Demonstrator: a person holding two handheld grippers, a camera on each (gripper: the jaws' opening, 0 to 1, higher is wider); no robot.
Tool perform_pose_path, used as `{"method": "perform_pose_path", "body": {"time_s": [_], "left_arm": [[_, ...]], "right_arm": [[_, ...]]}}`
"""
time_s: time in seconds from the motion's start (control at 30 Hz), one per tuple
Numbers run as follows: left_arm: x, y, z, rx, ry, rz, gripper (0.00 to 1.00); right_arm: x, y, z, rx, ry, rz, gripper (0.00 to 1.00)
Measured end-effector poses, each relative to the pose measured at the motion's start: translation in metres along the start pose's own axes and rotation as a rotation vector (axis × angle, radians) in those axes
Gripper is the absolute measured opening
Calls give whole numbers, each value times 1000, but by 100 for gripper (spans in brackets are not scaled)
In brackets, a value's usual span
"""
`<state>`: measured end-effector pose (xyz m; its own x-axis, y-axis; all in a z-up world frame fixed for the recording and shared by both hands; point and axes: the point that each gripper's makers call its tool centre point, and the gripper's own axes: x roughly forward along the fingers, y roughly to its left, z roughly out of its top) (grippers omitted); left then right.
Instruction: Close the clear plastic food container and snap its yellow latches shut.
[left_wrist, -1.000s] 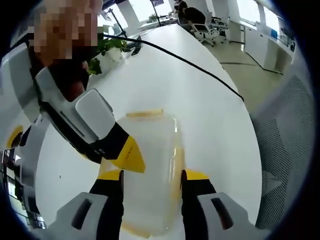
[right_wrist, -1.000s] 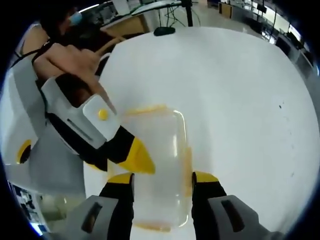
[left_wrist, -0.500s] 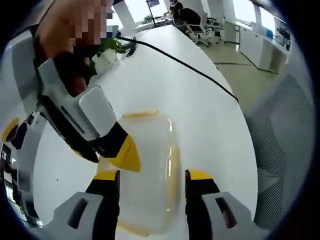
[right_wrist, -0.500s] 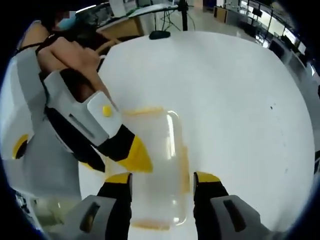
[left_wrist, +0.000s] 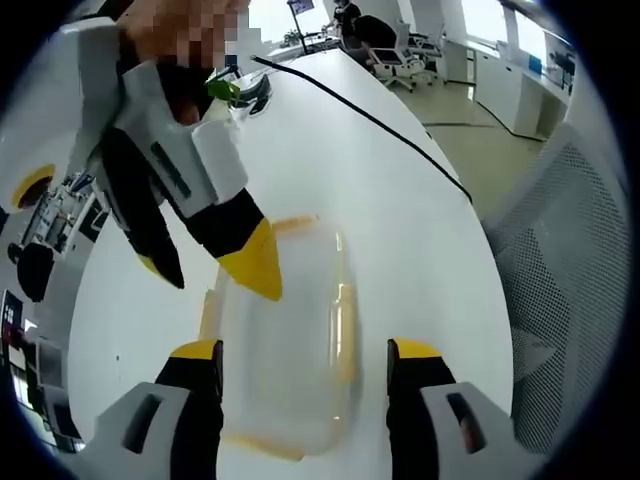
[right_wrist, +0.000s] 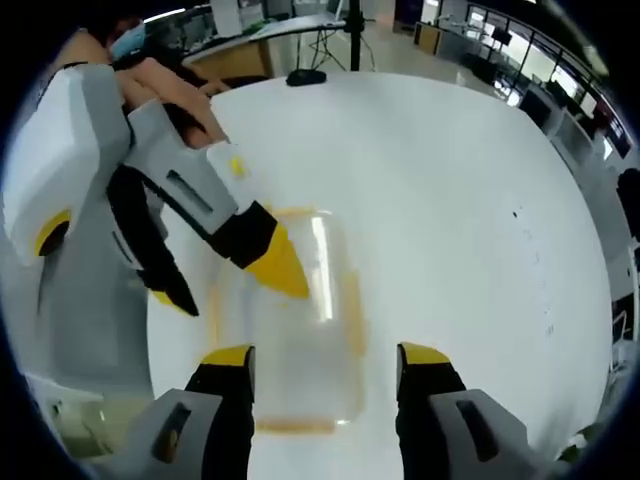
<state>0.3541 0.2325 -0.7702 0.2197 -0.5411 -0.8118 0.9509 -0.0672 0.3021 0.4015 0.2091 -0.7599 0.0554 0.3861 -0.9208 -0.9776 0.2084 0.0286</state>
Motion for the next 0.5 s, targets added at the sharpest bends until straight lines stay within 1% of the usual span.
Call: {"method": "perform_pose_path", "body": {"time_s": [0.07, 0.33, 0.43, 0.5], "left_arm": [[-2, 2, -3, -4, 4, 3, 67], [-6, 10, -13, -3, 17, 11, 76], [-7, 11, -18, -2, 29, 13, 78], [-7, 12, -20, -5, 35, 10, 79]], "right_arm": [[0, 2, -3, 2, 2, -2, 61], [-4, 9, -10, 18, -2, -5, 66], [-5, 12, -14, 8, 8, -18, 66], [-7, 13, -14, 4, 1, -24, 68]]}}
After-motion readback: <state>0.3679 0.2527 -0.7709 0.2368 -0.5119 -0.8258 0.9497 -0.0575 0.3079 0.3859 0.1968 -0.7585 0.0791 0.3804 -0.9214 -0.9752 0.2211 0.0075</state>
